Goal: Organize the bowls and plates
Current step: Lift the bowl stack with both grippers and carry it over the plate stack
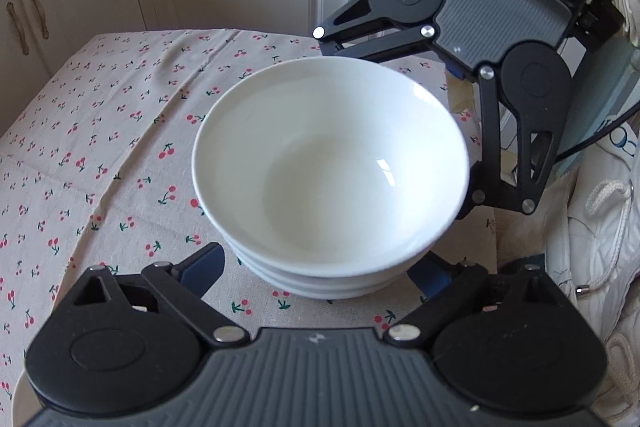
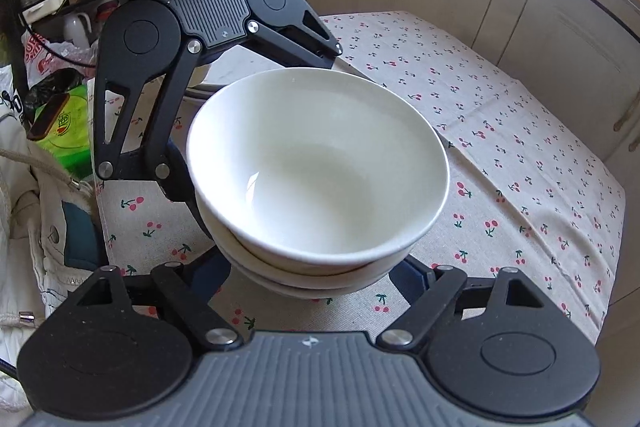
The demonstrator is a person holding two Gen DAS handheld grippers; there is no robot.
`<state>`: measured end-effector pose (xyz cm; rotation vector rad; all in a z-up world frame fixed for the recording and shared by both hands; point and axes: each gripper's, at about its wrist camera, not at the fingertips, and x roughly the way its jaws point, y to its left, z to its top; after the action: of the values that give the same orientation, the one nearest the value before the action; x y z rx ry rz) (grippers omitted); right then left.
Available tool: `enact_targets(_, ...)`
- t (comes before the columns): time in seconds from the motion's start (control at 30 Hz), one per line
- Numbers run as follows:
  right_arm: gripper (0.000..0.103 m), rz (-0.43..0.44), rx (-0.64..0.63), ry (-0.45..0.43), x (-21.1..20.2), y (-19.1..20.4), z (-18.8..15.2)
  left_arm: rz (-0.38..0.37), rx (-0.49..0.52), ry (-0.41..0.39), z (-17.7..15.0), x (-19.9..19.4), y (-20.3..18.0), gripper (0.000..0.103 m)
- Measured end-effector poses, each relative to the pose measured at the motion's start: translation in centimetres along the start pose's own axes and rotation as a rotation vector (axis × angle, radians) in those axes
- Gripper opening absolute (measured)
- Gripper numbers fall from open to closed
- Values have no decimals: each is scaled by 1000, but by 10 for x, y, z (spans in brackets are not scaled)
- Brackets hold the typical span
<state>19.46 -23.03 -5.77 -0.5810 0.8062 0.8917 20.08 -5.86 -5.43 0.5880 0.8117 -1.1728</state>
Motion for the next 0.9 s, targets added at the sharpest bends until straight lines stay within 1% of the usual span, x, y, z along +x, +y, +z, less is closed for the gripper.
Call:
enact_targets(0.13, 88, 4, -2, 11, 0, 1, 2, -14, 5, -4, 0, 0, 0, 96)
enact_targets(0.3, 87, 9, 2, 20, 2, -3, 3, -38, 15, 3, 1, 2, 0, 90)
enact_targets(0.4, 87, 10, 0, 26, 2, -3, 4, -44, 14, 5, 1, 3, 1, 88)
enact_targets(0.9, 87, 14, 15, 42, 4, -6, 6, -30, 12, 5, 0, 2, -1, 87)
